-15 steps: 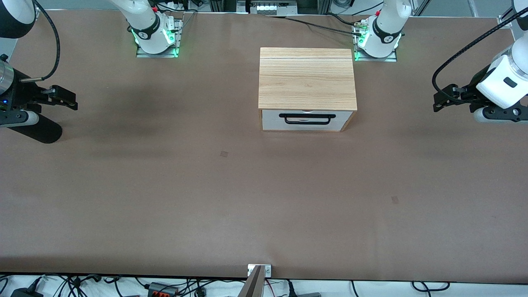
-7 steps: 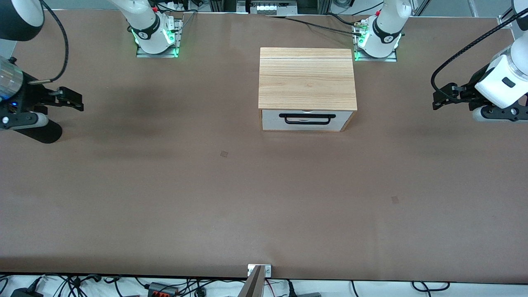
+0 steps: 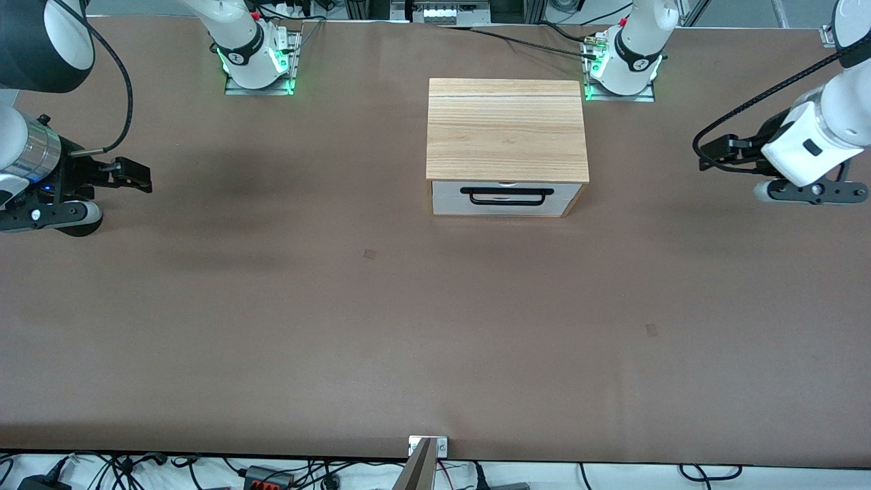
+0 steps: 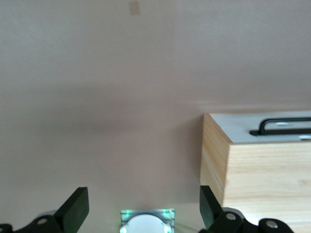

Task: Pull top drawer with both arms simultaneously
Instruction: 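Move the left gripper and the right gripper toward the drawer handle ends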

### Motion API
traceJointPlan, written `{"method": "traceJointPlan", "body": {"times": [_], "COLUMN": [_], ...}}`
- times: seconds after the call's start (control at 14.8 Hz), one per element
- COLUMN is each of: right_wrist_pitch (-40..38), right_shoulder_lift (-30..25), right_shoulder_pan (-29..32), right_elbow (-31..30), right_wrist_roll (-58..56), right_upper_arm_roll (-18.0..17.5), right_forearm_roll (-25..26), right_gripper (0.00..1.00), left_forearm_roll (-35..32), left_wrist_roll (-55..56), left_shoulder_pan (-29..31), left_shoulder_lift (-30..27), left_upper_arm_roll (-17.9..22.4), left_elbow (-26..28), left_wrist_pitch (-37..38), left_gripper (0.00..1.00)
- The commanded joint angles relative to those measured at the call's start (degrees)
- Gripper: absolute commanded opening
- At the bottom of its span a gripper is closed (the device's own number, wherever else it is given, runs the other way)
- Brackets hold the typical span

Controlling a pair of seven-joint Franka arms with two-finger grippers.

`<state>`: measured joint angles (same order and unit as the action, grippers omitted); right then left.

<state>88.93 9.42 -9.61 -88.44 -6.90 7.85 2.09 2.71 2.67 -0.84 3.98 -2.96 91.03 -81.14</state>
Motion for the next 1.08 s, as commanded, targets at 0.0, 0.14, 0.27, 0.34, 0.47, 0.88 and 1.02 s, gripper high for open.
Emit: {"method": "traceJointPlan", "body": {"times": [0.0, 0.14, 0.27, 0.34, 0.47, 0.88, 1.02], "right_wrist_pitch": [2.6, 4.8, 9.9, 12.0, 15.5, 17.7, 18.4], "right_shoulder_lift": [4.4, 6.5, 9.5, 10.7, 12.3, 17.3, 21.0], "right_shoulder_pan": [-0.3, -2.1, -3.4, -4.0, -4.3, -5.1, -5.8], "right_elbow": [0.7, 0.8, 0.7, 0.7, 0.7, 0.7, 0.7], "right_wrist_roll": [0.0, 0.6, 0.7, 0.7, 0.7, 0.7, -0.5], "right_upper_arm_roll": [-0.5, -1.3, -1.4, -1.5, -1.4, -1.5, -1.5], "right_forearm_roll": [-1.2, -3.6, -4.3, -6.2, -15.4, -39.7, -53.8], "right_gripper": [1.0, 1.0, 1.0, 1.0, 1.0, 1.0, 1.0], "left_forearm_roll": [4.6, 8.2, 12.9, 16.6, 26.0, 51.8, 57.4], "left_wrist_roll": [-3.4, -5.4, -10.1, -14.0, -18.9, -37.1, -43.0], "left_shoulder_pan": [-0.2, -0.3, 0.2, 0.7, 3.6, 6.4, 6.5], "left_shoulder_lift": [2.3, 3.6, 6.3, 7.4, 10.0, 20.0, 23.0], "left_upper_arm_roll": [0.1, 0.1, 0.1, 0.2, 0.2, 0.3, 0.2], "left_elbow": [-1.8, -1.2, -0.8, -0.6, 1.0, 7.6, 10.9], "left_wrist_pitch": [2.2, 2.2, 2.3, 2.2, 1.5, -2.4, -4.5], "left_gripper": [1.0, 1.0, 1.0, 1.0, 1.0, 1.0, 1.0]}}
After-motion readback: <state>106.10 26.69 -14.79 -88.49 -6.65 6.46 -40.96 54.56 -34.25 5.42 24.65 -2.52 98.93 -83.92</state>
